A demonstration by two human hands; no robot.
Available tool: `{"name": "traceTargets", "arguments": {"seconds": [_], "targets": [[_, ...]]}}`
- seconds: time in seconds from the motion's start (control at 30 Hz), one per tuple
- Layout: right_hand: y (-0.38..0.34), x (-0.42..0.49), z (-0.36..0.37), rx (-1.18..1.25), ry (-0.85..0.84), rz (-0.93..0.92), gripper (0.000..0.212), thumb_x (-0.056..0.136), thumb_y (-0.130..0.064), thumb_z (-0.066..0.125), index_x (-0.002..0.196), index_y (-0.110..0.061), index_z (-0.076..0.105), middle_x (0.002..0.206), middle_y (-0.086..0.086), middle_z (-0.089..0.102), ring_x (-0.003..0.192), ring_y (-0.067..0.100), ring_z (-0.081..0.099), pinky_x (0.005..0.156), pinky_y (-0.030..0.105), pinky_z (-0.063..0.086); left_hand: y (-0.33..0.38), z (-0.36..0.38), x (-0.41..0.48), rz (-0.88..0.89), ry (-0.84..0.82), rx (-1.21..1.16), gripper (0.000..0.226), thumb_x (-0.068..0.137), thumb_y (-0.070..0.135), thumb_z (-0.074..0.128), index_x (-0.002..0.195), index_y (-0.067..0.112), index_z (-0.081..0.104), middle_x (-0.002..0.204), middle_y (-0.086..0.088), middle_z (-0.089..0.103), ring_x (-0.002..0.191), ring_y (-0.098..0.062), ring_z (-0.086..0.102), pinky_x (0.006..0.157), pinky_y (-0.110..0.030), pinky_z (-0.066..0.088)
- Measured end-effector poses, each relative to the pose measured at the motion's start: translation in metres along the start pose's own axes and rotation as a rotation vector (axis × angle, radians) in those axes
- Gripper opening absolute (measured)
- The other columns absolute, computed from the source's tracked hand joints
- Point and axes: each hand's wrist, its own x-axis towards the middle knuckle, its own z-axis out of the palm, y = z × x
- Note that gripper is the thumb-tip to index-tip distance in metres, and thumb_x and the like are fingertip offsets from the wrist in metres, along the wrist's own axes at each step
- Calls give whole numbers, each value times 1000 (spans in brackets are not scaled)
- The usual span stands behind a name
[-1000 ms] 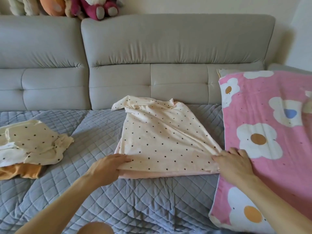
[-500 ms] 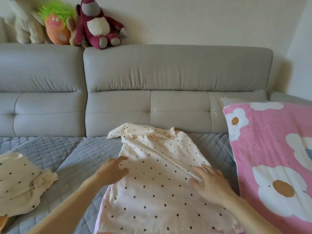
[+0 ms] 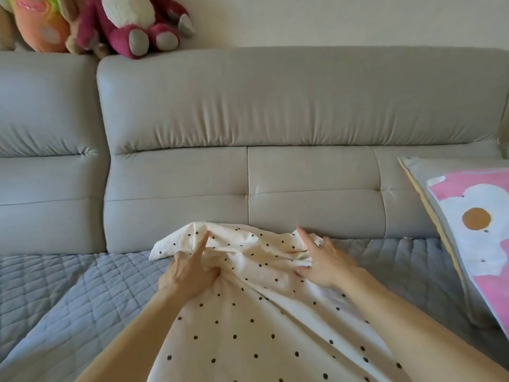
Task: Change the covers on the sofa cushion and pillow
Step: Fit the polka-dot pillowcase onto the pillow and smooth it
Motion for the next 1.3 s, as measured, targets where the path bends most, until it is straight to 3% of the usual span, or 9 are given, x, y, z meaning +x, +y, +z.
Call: {"name": "traceTargets", "arguments": {"seconds": [0.1, 0.2, 0.4, 0.47, 0.57, 0.7, 0.93, 1.17, 1.3], "targets": [[1, 27, 1, -84, -22, -66, 44, 100, -37, 47, 141, -26, 38, 137, 10, 42, 117, 29, 49, 85, 33, 42, -3, -2, 31, -28, -99, 20, 83, 75, 66, 58, 144, 55, 14, 135, -6, 51, 114, -29, 57, 81, -36, 48], [1, 40, 5, -48, 167, -23, 10, 98, -19, 43, 103, -18, 52, 119, 8, 52, 102, 32, 54, 76, 33, 39, 6, -8, 43, 40, -112, 175, 39, 83, 57, 62, 115, 36, 55, 118, 2, 63, 110, -24, 58, 87, -36, 50], [11, 65, -37, 684, 970, 153, 30, 100, -13, 40, 125, -4, 54, 130, 17, 51, 119, 31, 47, 95, 26, 32, 60, -38, 47, 311, 710, -61, 27, 94, 22, 52, 116, 36, 55, 112, 4, 57, 87, -27, 53, 63, -35, 40], [13, 75, -49, 682, 909, 2, 44, 95, -12, 46, 139, -9, 46, 145, 12, 42, 128, 22, 41, 97, 15, 27, 65, -40, 66, 283, 694, 25, 35, 95, 25, 49, 129, 36, 49, 125, 0, 50, 109, -30, 50, 73, -42, 43], [21, 84, -53, 507, 548, -44, 63, 101, -28, 44, 156, -14, 15, 165, -1, 2, 144, 24, 29, 110, 32, 30, 60, -39, 90, 143, 246, 224, 64, 100, 41, 41, 155, 35, 10, 162, -4, 11, 146, -33, 16, 111, -50, 28], [35, 51, -24, 184, 294, -66, 69, 96, -58, 36, 153, -23, 18, 164, -1, 9, 150, 26, 11, 115, 52, 24, 48, -21, 89, 108, -44, 211, 81, 97, 45, 46, 153, 43, -12, 162, -21, -3, 150, -38, -2, 119, -50, 18], [29, -65, 6, 52, 67, 20, 73, 89, -78, 19, 152, -41, 20, 164, -12, -5, 151, 30, -8, 115, 65, 4, 33, 8, -37, 253, -129, 253, 47, 84, 67, 27, 130, 59, 34, 138, 9, 46, 125, -26, 50, 95, -46, 47], [52, -203, 28, 42, -54, 107, 91, 76, -91, 25, 152, -48, 2, 163, -3, -20, 150, 35, -15, 114, 64, 7, 22, -8, -209, 323, -174, 262, 84, 66, 98, 20, 142, 61, 24, 154, 27, 10, 150, -13, 2, 121, -41, 3], [77, -239, 32, 94, 149, 224, 49, 96, -56, 43, 143, -39, 44, 148, 9, 40, 136, 33, 39, 106, 39, 33, -6, -17, -237, 225, -4, 225, 49, 89, 58, 45, 138, 56, 40, 155, 11, 26, 137, -25, 33, 109, -40, 36]]}}
